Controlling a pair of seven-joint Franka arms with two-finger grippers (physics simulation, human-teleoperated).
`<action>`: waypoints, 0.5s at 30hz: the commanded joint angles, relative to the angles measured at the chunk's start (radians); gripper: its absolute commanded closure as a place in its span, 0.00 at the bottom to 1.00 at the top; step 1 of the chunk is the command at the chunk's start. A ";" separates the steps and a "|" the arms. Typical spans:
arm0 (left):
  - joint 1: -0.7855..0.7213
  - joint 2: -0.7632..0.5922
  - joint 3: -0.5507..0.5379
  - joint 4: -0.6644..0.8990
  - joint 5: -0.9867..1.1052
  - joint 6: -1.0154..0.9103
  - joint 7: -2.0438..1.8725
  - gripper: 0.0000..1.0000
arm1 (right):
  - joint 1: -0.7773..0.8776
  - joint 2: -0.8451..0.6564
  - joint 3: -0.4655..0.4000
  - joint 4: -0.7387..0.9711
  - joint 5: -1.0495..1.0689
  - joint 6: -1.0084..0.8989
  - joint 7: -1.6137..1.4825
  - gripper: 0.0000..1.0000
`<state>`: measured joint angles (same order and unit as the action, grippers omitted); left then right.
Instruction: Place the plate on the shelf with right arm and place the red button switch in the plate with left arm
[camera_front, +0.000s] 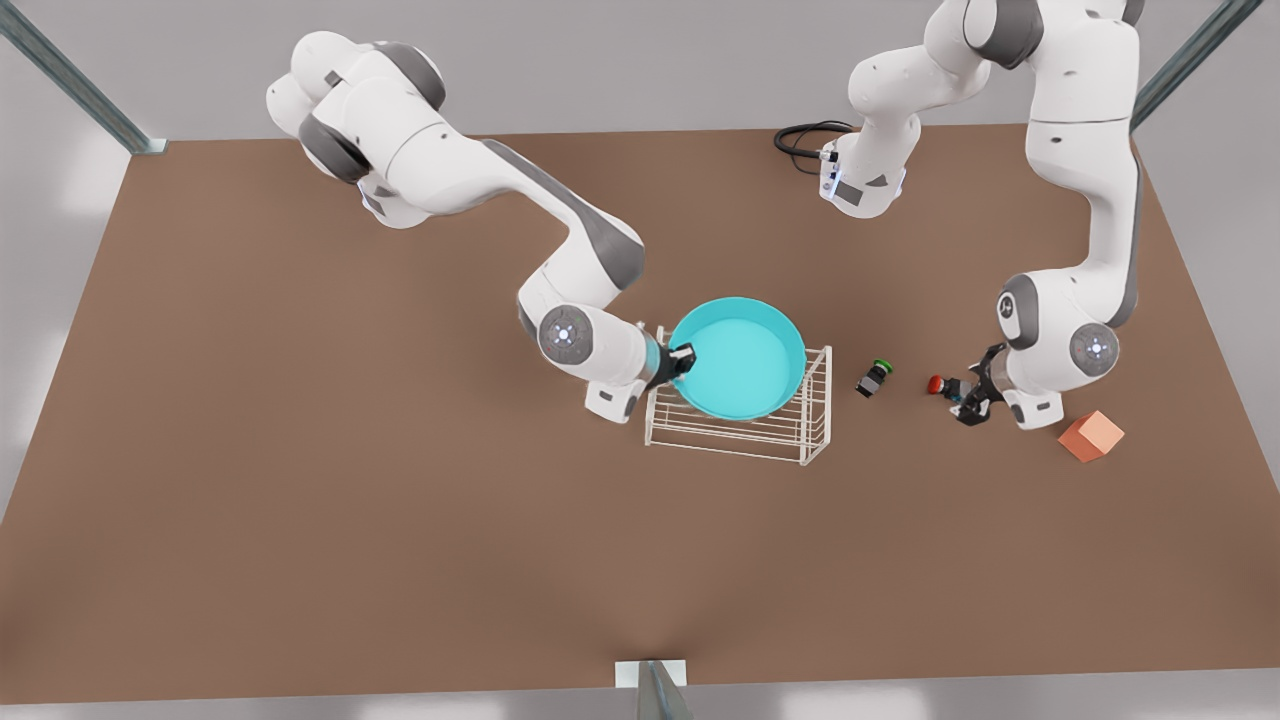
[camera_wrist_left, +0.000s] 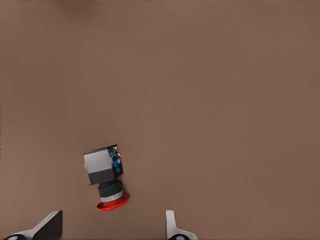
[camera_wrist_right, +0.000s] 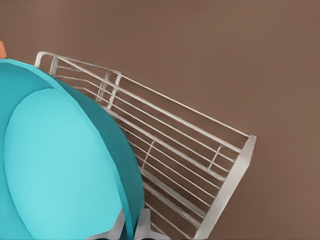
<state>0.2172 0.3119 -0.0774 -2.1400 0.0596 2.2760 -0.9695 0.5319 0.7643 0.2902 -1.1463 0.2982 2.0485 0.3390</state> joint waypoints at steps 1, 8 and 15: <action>0.001 -0.001 0.002 -0.049 0.109 0.200 -0.767 0.00 | 0.025 0.010 -0.006 -0.001 -0.008 0.096 0.422 0.82; 0.002 0.021 0.004 -0.115 0.138 0.290 -0.825 0.00 | 0.049 0.001 -0.037 -0.021 -0.007 0.096 0.419 0.00; 0.002 0.072 0.008 -0.140 0.140 0.350 -0.851 0.00 | -0.337 -0.335 -0.157 -0.013 -0.098 -0.367 -0.099 0.00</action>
<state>0.2189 0.3830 -0.0690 -2.2771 0.1962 2.5759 -1.4412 0.2500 0.4458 0.1379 -1.1598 0.2488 1.9226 0.5163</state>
